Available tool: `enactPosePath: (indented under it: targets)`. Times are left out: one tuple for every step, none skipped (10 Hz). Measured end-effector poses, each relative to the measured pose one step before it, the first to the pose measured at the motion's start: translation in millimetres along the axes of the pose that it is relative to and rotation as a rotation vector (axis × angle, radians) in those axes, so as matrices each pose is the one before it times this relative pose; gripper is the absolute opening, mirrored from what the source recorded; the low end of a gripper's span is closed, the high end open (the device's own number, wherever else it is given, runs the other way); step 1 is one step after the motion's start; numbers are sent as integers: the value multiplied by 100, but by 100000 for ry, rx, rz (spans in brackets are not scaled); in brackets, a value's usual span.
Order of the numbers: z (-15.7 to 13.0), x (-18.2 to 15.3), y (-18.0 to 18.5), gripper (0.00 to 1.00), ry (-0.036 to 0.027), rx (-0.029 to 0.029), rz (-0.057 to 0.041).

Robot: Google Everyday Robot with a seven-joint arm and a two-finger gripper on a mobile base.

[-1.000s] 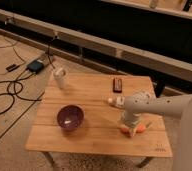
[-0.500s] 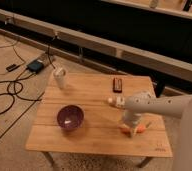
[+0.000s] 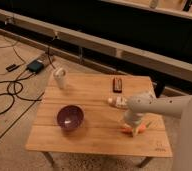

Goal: Drag the pepper across the table

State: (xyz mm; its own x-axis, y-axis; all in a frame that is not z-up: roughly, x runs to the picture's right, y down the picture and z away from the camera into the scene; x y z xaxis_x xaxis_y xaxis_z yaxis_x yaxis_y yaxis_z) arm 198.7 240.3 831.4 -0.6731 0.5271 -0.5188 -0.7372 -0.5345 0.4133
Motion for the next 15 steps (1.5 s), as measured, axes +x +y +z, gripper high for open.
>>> enactPosePath:
  targets:
    - [23, -2, 2, 47, 12, 16, 192]
    - [-55, -5, -54, 38, -36, -7, 102]
    - [-165, 205, 69, 25, 502, -578, 545]
    - [-114, 164, -91, 17, 395, -129, 301]
    - [-299, 226, -85, 5, 487, -295, 190]
    - [-249, 191, -192, 0, 344, 117, -2]
    - [-70, 198, -248, 0, 410, 418, -14]
    - [-69, 121, -164, 0, 303, 178, 89]
    - [84, 233, -493, 0, 739, 695, 149]
    - [128, 351, -663, 0, 909, 832, 7]
    - [76, 345, -410, 0, 739, 312, -89]
    - [245, 733, -518, 0, 1193, 482, -439]
    - [170, 939, -475, 0, 1113, 559, -803]
    - [70, 1138, -314, 0, 752, -55, -1501]
    - [18, 1193, -384, 0, 642, 159, -987]
